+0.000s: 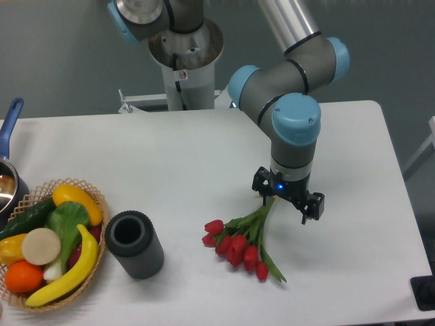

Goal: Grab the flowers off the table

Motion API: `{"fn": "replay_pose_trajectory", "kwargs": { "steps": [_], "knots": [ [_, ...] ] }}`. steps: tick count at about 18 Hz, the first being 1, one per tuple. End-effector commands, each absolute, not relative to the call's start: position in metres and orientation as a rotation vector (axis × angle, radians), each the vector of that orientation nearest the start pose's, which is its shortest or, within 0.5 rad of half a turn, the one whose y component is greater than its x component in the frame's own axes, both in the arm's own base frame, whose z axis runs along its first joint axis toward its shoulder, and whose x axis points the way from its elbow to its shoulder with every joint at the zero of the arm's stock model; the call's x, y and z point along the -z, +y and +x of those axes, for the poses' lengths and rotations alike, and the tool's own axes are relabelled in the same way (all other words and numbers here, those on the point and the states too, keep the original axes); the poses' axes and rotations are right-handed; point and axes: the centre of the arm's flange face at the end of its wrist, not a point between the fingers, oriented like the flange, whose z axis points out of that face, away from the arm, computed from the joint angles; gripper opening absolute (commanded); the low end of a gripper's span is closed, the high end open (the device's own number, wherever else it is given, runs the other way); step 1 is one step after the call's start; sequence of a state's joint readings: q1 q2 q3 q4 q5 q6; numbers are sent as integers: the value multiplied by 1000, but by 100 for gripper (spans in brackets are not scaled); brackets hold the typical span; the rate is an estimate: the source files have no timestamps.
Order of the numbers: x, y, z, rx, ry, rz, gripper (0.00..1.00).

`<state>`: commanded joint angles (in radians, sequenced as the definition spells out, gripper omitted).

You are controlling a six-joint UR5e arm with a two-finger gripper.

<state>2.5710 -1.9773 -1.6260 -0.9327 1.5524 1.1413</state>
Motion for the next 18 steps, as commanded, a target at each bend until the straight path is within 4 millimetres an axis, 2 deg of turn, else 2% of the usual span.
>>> {"fn": "replay_pose_trajectory", "kwargs": {
  "steps": [2,4,7,11,14,18],
  "knots": [
    [-296,458,-459,-220,219,-3026,100],
    [-287,455,-455,-214,212,-3023,100],
    [-269,448,-446,-266,202,-2999,100],
    [-243,442,-433,-207,277,-3028,100],
    [-222,442,-431,-159,344,-3044,100],
    [-212,441,-433,-135,343,-3052,100]
  ]
}}
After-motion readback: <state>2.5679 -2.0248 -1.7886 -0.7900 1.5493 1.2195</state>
